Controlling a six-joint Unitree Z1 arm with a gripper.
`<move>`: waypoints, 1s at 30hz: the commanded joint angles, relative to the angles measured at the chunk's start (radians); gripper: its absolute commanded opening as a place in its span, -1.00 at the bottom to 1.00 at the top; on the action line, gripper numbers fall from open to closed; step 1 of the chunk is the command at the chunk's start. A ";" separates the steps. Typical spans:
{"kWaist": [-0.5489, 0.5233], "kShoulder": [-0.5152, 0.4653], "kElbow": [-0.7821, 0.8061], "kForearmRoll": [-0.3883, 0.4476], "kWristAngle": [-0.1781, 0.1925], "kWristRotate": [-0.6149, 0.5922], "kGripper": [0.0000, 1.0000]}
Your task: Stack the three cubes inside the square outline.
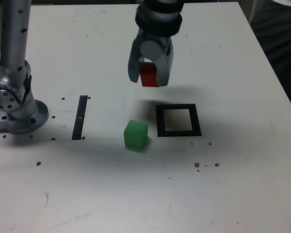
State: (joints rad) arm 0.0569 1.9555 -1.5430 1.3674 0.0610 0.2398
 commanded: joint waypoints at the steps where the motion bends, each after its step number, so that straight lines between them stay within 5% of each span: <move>1: -0.022 0.021 -0.018 0.004 -0.015 -0.018 -0.45; 13: -0.077 0.127 -0.084 -0.013 -0.107 -0.089 -0.45; 30: -0.068 0.203 -0.102 -0.070 -0.171 -0.089 -0.44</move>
State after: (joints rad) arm -0.0155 2.1521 -1.6435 1.2984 -0.1081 0.1503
